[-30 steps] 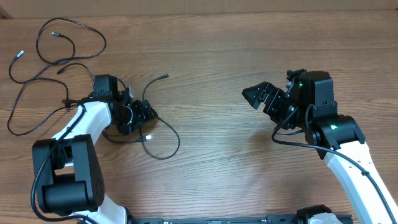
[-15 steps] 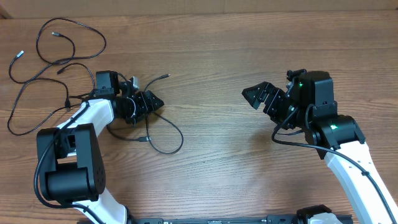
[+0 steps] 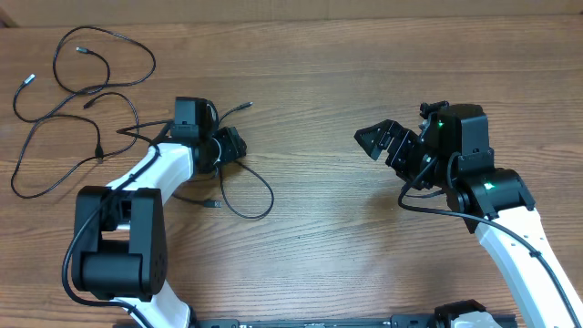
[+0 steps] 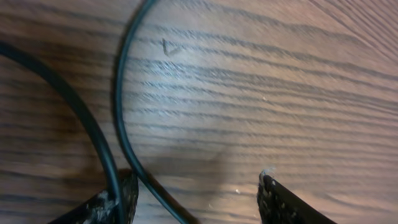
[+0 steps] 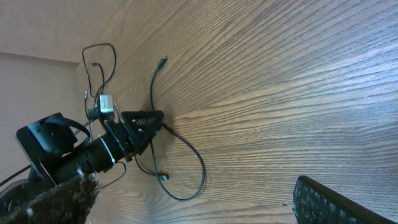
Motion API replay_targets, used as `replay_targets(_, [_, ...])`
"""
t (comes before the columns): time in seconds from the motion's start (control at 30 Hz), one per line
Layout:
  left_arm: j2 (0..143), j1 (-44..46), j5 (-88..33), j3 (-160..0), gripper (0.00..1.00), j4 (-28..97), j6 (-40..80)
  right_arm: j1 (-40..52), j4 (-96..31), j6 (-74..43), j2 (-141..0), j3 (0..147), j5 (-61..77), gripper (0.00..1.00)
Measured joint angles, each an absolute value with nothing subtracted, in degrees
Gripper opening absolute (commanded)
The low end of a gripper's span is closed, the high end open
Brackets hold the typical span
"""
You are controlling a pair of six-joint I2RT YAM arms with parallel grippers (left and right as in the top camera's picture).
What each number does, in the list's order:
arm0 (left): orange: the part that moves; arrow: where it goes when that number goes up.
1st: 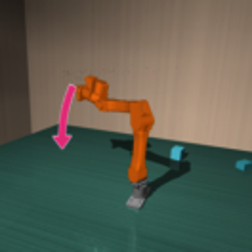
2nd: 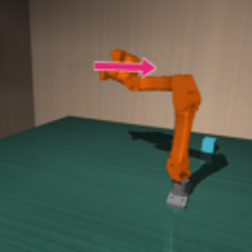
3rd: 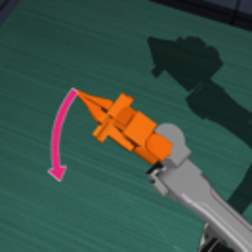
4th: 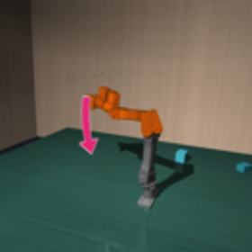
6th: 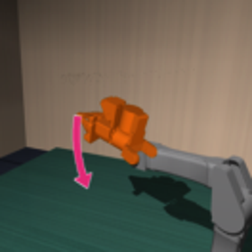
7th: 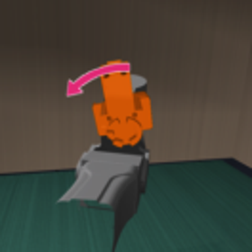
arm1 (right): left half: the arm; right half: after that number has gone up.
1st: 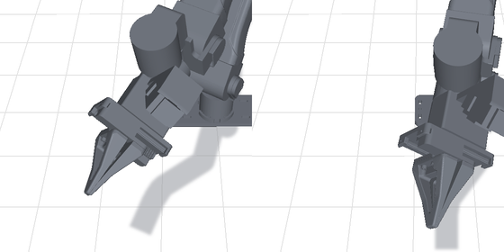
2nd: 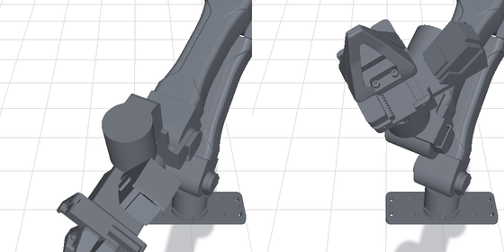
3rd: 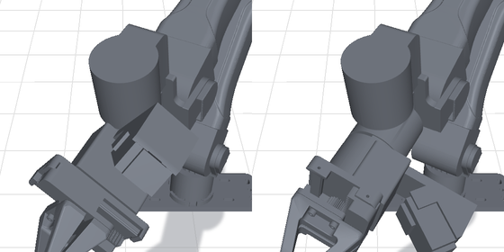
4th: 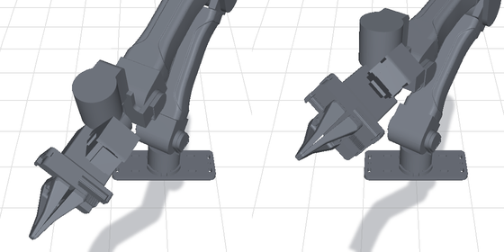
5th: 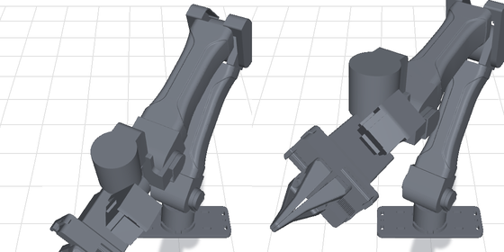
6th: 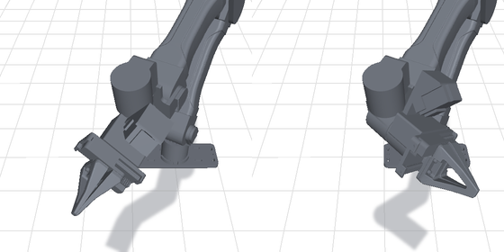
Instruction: Untangle cables
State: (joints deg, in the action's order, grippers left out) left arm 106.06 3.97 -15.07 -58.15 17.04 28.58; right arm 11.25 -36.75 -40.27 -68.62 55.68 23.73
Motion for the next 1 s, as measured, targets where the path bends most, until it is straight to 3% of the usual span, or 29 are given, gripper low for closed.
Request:
replay_targets(0.4, [106.2,5.8,3.7,-58.3,0.52,17.1,31.9,11.2,-36.7,-40.2,-68.6,55.7,23.7,1.00])
replay_targets(0.67, [107.4,9.0,9.9,-58.4,0.55,16.5,31.8,11.2,-36.7,-40.2,-68.6,55.7,23.7,1.00])
replay_targets(1.0, [110.1,9.8,15.2,-59.8,0.07,15.4,31.1,11.2,-36.8,-40.3,-68.6,55.7,23.7,1.00])
